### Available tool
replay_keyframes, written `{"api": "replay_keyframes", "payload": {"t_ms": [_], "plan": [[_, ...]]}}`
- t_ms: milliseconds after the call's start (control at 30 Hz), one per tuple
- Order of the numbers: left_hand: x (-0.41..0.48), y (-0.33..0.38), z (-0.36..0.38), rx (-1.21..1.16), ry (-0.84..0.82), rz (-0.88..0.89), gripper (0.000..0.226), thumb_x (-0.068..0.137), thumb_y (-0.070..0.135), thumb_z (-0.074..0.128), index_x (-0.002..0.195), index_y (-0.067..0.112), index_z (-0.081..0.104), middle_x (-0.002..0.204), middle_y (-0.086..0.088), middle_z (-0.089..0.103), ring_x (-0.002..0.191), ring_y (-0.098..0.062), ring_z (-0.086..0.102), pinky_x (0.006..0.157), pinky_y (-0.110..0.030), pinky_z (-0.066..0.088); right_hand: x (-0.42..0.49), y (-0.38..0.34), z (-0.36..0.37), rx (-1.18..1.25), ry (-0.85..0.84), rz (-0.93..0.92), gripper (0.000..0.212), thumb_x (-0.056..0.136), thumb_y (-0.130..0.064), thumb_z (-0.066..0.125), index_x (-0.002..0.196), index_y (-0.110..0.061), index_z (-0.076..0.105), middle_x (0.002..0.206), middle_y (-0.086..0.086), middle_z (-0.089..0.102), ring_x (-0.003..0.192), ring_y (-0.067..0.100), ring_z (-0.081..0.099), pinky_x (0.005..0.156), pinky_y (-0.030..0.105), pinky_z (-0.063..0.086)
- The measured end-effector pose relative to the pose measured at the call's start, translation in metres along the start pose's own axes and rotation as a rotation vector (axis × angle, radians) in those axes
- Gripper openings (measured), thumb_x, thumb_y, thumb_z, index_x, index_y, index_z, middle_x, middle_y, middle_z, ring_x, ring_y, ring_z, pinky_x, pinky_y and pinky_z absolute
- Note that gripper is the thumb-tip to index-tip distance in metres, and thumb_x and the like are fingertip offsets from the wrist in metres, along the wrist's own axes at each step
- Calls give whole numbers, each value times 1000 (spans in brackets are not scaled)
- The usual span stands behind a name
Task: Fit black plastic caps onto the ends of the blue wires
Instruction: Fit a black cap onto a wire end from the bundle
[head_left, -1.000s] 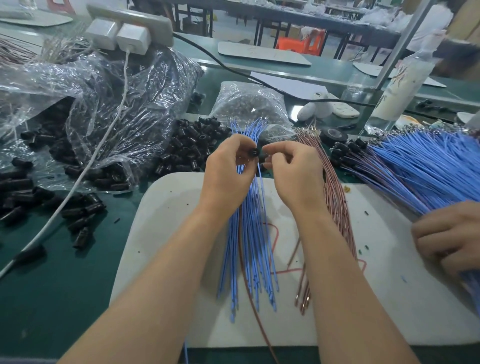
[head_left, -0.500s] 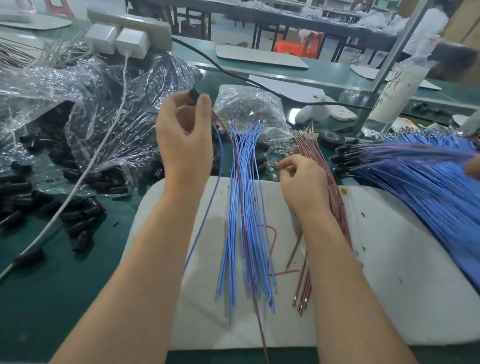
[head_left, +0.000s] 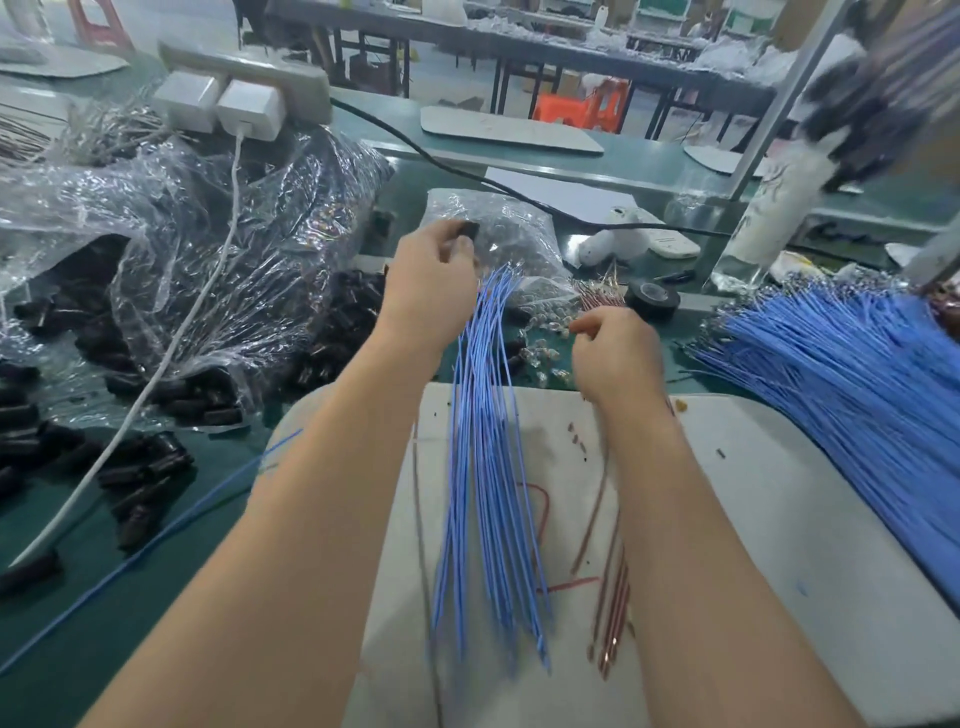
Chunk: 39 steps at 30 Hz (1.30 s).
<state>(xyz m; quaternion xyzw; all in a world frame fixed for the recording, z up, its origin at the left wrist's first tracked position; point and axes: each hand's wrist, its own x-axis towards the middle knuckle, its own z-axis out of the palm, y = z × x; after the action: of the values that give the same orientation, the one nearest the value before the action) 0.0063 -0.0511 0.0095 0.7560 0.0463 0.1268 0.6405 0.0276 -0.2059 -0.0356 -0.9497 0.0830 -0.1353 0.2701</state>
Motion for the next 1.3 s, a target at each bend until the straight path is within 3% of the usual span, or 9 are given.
{"api": "replay_keyframes", "payload": {"t_ms": [100,233,433,600,767,900,1033,1133,1300], "plan": [[1,-7,10,64,38,48,21,98,14,46,118,17,53,100,3,65,81,-7,55,86,-26,46,15,-4,8,-11,-5,5,27,91,-5,52,108,-15,70,113,7,68,109,26,58,90,31,46],[0,-27,20,158,-4,71,22,96,12,51,118,15,54,93,7,69,90,-11,60,86,-27,45,27,-9,25,-131,-29,26,24,93,-14,52,111,-17,66,122,9,58,116,31,48,94,37,41],[0,-44,19,616,11,201,26,96,23,51,118,10,56,104,-6,70,99,-31,60,91,-44,44,37,-6,34,-230,14,59,22,92,-23,57,113,-21,65,126,9,54,120,30,45,102,41,36],[-6,-44,18,643,16,142,22,94,27,55,95,7,64,91,-10,68,83,-32,61,77,-43,51,34,-6,33,-184,4,39,24,92,-36,58,109,-19,64,122,9,56,119,30,47,102,42,36],[-11,-43,17,657,-50,126,21,98,23,45,98,5,56,96,-12,67,87,-36,60,79,-46,49,12,-15,11,383,1,-83,7,84,-17,62,88,-17,56,81,-6,61,85,18,60,74,27,43],[-21,-44,17,661,-133,150,11,100,15,38,95,7,45,97,-17,64,89,-38,56,76,-43,43,-19,-18,-1,596,-90,-154,16,85,-14,61,81,-29,60,74,5,69,71,26,64,71,38,51],[-31,-50,14,669,-170,211,10,94,4,38,96,4,47,95,-16,63,88,-37,56,75,-47,44,-33,-16,-2,638,-145,-154,13,87,-18,62,86,-30,68,76,-6,70,73,13,65,79,39,55],[-32,-55,13,618,-137,297,13,93,4,41,97,2,53,93,-17,63,88,-36,55,75,-46,43,-38,-18,1,574,-198,-204,8,84,-23,70,91,-23,68,79,-2,72,76,12,67,81,35,55],[-27,-61,12,510,-47,372,14,91,12,55,98,5,65,90,-11,63,83,-30,57,77,-43,46,-42,-20,2,366,-37,-315,8,82,-24,72,87,-19,69,74,-2,68,71,13,62,72,26,48]]}}
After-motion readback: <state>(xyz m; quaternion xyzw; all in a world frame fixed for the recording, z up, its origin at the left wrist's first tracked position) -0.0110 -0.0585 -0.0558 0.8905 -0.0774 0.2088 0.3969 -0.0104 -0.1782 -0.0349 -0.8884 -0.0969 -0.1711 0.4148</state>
